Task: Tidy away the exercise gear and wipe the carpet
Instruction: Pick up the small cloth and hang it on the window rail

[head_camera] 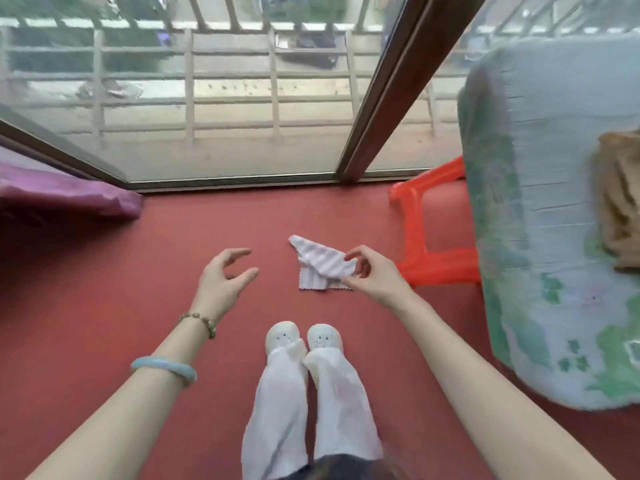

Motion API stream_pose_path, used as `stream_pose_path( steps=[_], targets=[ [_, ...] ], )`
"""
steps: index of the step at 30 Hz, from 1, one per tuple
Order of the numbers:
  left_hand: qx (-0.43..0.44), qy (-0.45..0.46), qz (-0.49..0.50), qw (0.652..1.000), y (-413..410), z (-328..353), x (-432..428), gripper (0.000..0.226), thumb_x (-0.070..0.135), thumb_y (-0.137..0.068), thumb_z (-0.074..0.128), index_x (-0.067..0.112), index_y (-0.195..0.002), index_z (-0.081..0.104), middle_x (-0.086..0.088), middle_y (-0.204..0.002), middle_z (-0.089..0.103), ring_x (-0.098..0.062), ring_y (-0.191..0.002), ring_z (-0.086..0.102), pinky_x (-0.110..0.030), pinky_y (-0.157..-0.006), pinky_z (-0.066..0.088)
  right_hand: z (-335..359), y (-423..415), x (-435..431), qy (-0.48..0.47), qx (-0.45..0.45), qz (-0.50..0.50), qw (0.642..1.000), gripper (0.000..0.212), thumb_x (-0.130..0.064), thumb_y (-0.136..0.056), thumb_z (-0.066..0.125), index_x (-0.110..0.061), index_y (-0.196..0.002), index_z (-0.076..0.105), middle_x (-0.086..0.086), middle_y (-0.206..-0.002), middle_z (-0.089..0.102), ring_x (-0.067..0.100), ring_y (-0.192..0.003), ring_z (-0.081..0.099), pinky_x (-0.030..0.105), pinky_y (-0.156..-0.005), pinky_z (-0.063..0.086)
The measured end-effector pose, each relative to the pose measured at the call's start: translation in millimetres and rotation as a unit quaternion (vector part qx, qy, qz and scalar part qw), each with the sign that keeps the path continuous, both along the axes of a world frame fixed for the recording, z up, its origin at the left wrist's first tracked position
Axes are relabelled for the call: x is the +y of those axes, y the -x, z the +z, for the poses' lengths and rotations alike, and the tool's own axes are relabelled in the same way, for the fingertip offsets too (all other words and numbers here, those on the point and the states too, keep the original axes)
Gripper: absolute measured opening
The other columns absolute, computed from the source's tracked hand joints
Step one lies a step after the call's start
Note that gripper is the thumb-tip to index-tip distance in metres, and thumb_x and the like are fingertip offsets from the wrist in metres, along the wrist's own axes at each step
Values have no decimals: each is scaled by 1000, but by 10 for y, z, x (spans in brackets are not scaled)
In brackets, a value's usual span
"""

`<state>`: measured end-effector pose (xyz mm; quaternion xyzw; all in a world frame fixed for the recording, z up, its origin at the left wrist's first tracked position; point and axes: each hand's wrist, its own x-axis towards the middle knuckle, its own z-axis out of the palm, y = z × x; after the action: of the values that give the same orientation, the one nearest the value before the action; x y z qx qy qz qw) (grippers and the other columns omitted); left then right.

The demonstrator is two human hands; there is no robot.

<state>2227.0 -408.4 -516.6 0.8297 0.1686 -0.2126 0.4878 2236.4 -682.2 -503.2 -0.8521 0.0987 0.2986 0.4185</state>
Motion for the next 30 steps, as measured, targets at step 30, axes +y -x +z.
stream_pose_path(
  steps=[30],
  targets=[
    [-136,-173,-330,918,-434,-3626,-903,14,21,-84,59,9,-83,67,-9,-100,64,-31,-101,56,-40,-91,32,-3499,39,23,205,-57,51,976,25,-7,-87,45,-8,-107,60,10,-111,55,30,-108,45,39,-86,36]
  ],
)
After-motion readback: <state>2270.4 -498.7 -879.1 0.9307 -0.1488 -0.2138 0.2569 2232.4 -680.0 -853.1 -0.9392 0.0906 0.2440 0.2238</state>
